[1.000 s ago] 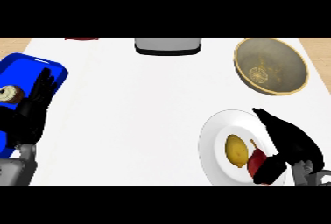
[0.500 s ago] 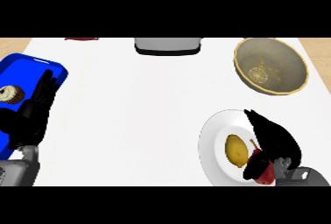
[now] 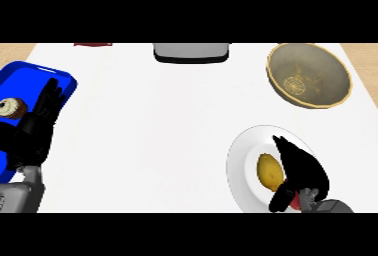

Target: Pick the lemon from the plate and place it in the bowl

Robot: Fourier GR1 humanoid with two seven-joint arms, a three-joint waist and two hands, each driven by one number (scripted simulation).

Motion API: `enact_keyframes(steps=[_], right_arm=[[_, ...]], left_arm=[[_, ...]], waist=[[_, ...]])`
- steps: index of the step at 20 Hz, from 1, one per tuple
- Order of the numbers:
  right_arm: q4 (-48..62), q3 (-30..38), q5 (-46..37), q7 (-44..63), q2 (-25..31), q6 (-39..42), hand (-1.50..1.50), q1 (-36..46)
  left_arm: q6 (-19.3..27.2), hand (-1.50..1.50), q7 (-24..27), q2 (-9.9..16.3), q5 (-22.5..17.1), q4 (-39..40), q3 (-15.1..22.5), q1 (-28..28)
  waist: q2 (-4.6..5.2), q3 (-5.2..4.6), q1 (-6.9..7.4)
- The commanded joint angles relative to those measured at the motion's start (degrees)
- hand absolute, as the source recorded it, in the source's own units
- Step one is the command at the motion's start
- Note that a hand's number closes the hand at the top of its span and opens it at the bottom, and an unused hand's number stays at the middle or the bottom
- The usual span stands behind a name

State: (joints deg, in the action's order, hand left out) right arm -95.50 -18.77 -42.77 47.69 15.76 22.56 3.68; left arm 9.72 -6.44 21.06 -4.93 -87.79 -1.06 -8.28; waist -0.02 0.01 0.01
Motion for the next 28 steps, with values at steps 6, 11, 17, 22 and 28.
enact_keyframes(steps=[6,11,17,22,28], right_arm=[[6.34,2.78,-4.27,-2.01,-3.67,-0.14,-1.5,1.84],[12.97,3.27,-3.11,-9.33,-5.31,-3.88,1.5,1.61],[17.65,6.22,-2.83,-15.32,-3.76,-3.59,1.5,6.76],[19.39,6.8,-5.6,-17.07,-4.56,-7.1,1.5,7.36],[19.95,9.65,-12.12,-6.2,-7.9,-12.46,1.5,14.47]], left_arm=[[-1.68,0.0,0.56,-3.83,3.32,-1.44,-2.09,1.87],[-3.76,0.0,0.1,-2.51,3.51,-1.92,-3.22,2.6],[-3.69,0.0,-1.8,-3.99,3.52,-2.79,-3.28,1.35],[-2.12,0.0,-5.13,-6.08,5.42,-7.0,-2.06,2.1],[-5.78,0.0,-1.35,-3.18,3.38,-1.11,-6.04,-0.63]], waist=[[0.01,0.0,0.05],[0.05,0.01,0.18],[0.05,0.02,0.33],[0.0,0.02,0.28],[0.16,-0.02,0.56]])
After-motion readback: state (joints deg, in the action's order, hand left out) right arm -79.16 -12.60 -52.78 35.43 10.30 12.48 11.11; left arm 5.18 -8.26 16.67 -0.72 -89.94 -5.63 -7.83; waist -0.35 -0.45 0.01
